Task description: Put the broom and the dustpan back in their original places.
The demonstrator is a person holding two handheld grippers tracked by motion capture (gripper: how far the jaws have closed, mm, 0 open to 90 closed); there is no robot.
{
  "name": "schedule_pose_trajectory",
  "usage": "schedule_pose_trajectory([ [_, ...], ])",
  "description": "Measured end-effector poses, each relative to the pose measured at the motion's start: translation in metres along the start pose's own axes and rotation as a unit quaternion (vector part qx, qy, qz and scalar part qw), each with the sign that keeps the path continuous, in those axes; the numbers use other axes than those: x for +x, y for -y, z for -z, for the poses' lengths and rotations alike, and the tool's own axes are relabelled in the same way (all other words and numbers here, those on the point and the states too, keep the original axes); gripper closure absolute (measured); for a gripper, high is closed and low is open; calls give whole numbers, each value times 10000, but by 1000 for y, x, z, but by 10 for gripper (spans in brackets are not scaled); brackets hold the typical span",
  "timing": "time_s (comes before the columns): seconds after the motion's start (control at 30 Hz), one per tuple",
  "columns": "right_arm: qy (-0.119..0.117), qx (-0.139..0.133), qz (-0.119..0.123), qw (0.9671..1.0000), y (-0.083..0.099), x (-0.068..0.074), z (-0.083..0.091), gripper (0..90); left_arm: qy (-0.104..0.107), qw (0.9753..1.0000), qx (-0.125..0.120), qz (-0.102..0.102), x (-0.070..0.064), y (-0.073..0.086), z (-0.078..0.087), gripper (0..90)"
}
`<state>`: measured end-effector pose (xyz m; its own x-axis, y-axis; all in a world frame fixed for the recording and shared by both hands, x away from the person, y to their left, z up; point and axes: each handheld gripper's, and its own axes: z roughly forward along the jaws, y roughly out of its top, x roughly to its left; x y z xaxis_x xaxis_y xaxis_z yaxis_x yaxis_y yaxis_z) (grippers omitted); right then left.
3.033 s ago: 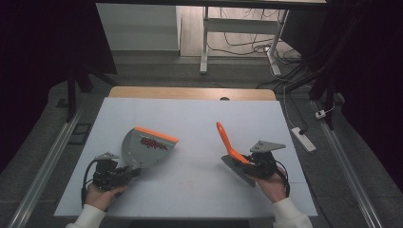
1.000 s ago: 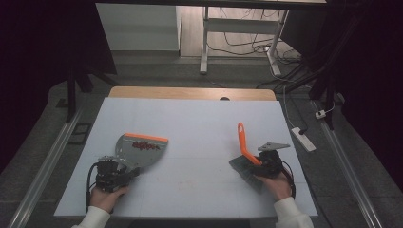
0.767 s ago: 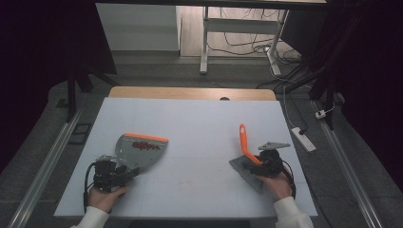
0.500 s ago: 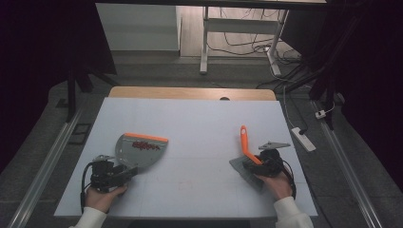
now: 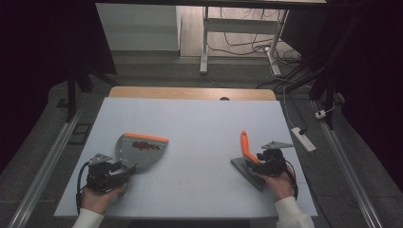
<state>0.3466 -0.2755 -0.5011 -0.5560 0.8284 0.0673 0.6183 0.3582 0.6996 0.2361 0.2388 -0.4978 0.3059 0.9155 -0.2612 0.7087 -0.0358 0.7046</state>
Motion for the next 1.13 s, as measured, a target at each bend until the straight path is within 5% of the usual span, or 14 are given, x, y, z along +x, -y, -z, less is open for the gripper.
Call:
schedule_pose_trajectory([
  [0.33,-342,-279,524,9976,-5,14,9,421,380,9976,14,-574,-8,-5,-10,367],
  [0.63,-829,-353,1078,9901,-7,31,7,430,995,9907,200,-905,-11,-11,-25,382],
  [0.9,-985,-439,1291,9857,-6,36,7,431,1075,9884,323,-1025,-14,-12,-32,381],
  [1.13,-993,-466,1299,9854,-6,36,8,431,1063,9884,375,-1016,-15,-12,-33,381],
])
